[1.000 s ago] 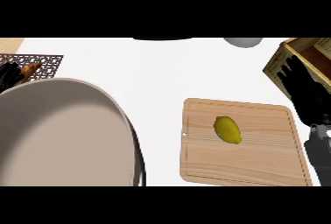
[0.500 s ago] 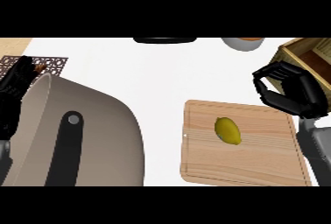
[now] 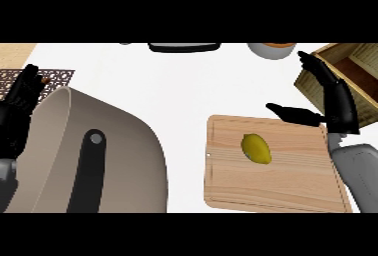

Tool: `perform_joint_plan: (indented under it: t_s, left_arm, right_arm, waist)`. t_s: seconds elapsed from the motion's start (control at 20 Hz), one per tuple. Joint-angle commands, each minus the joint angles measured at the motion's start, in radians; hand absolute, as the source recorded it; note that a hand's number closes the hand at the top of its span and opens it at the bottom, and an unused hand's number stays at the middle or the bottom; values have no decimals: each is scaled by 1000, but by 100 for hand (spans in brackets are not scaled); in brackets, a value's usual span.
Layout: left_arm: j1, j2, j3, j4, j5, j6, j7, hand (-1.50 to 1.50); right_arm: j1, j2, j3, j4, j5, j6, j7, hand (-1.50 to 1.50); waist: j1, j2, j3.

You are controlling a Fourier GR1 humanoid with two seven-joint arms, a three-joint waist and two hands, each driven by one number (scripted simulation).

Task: Pick the lemon from the cutting board and place it in the basket

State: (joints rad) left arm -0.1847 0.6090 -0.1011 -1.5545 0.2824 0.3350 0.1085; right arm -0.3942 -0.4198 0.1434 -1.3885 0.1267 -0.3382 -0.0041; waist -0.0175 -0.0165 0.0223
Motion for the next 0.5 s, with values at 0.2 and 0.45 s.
perform_joint_plan:
  t_s: [0.2, 0.45]
  left_arm:
    - [18, -58, -42, 35, 40, 4, 36, 0]
    - [22, -54, -43, 35, 51, 21, 42, 0]
  right_arm:
    - [-61, -253, 145, -54, 94, 328, 393, -150]
    - [-73, -330, 187, -203, -38, 594, 586, -150]
  waist:
    - [-11, 10, -33]
    - [-24, 3, -29]
